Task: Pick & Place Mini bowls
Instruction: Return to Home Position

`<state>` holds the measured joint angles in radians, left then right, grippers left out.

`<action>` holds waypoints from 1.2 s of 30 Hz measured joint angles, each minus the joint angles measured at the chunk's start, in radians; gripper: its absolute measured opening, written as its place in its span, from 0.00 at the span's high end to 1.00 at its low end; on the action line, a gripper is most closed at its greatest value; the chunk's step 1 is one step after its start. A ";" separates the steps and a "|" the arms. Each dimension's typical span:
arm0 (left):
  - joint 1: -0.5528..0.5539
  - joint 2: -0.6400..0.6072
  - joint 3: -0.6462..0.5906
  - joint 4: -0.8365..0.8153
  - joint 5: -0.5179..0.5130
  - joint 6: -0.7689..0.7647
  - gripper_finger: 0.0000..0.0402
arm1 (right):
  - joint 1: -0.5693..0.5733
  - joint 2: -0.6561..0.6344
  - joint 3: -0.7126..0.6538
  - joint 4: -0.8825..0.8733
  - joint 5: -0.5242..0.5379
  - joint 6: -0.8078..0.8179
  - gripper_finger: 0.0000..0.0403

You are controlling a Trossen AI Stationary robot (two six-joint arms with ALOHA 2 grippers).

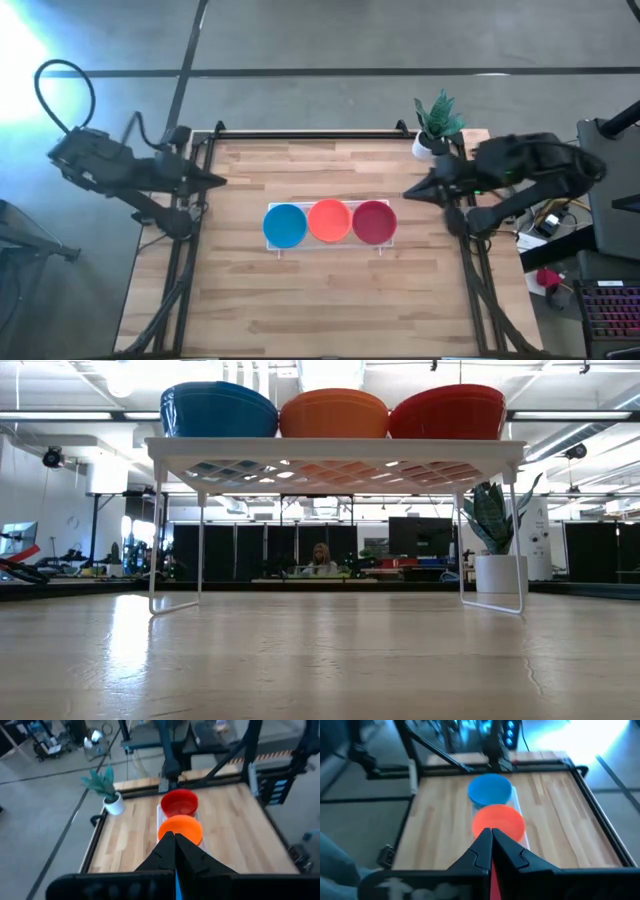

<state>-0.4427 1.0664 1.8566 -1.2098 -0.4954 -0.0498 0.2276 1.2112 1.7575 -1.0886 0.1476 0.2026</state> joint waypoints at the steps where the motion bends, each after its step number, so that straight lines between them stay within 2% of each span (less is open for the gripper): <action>1: 0.000 -0.024 -0.029 0.028 0.006 0.004 1.00 | 0.011 -0.027 -0.020 0.012 -0.002 0.002 0.98; 10: 0.000 -0.273 -0.332 0.278 0.017 0.012 1.00 | 0.056 -0.271 -0.274 0.275 -0.099 -0.001 0.98; 18: 0.000 -0.492 -0.589 0.467 0.032 -0.009 1.00 | 0.056 -0.457 -0.498 0.416 -0.107 0.005 0.98; 25: 0.000 -0.668 -0.734 0.576 0.033 -0.024 1.00 | 0.056 -0.620 -0.627 0.504 -0.107 0.018 0.98; 36: 0.000 -0.861 -0.855 0.616 0.030 -0.031 1.00 | 0.056 -0.836 -0.796 0.587 -0.103 0.031 0.98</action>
<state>-0.4427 0.2055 1.0016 -0.5934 -0.4656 -0.0811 0.2836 0.3756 0.9615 -0.5018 0.0442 0.2336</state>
